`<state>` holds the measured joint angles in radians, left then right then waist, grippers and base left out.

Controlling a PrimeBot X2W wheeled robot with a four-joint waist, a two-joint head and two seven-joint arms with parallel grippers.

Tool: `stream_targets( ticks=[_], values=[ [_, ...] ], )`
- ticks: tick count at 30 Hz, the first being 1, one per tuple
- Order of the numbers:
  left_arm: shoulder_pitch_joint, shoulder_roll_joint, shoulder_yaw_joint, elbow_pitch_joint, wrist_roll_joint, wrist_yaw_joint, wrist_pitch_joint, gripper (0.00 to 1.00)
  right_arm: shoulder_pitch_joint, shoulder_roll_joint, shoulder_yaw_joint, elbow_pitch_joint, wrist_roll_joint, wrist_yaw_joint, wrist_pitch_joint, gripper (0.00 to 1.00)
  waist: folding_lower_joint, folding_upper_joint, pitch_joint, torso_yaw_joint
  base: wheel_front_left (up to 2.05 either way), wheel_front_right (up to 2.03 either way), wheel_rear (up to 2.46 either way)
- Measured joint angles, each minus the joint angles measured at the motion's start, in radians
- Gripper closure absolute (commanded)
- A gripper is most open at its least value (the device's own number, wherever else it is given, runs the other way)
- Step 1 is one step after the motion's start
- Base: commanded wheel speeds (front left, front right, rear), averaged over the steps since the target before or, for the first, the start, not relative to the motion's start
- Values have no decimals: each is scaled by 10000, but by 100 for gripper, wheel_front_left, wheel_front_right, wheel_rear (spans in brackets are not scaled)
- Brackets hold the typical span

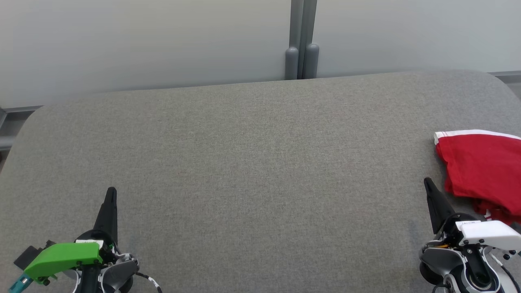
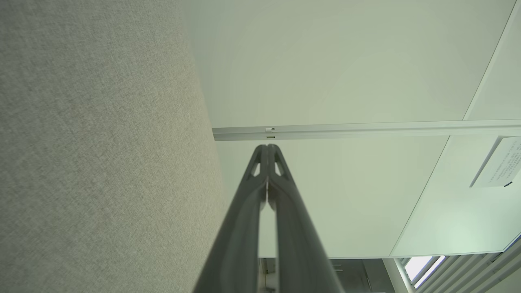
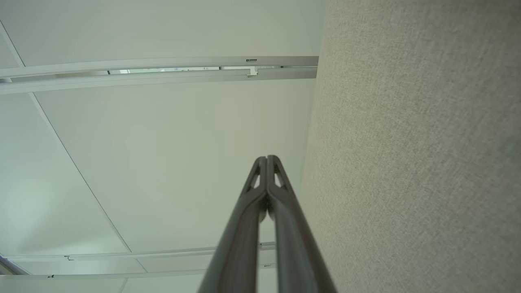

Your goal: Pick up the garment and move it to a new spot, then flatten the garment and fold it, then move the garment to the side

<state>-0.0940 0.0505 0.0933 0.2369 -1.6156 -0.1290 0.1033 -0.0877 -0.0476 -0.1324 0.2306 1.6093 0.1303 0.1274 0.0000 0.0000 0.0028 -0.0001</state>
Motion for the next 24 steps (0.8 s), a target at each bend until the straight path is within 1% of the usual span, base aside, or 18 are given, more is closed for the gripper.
stream_targets(
  ticks=[24],
  values=[
    [0, -2, 4, 0, 0, 0, 6, 100, 0, -2, 2, 0, 0, 0, 0, 100, 0, 0, 0, 0, 0, 0, 0]
  ],
)
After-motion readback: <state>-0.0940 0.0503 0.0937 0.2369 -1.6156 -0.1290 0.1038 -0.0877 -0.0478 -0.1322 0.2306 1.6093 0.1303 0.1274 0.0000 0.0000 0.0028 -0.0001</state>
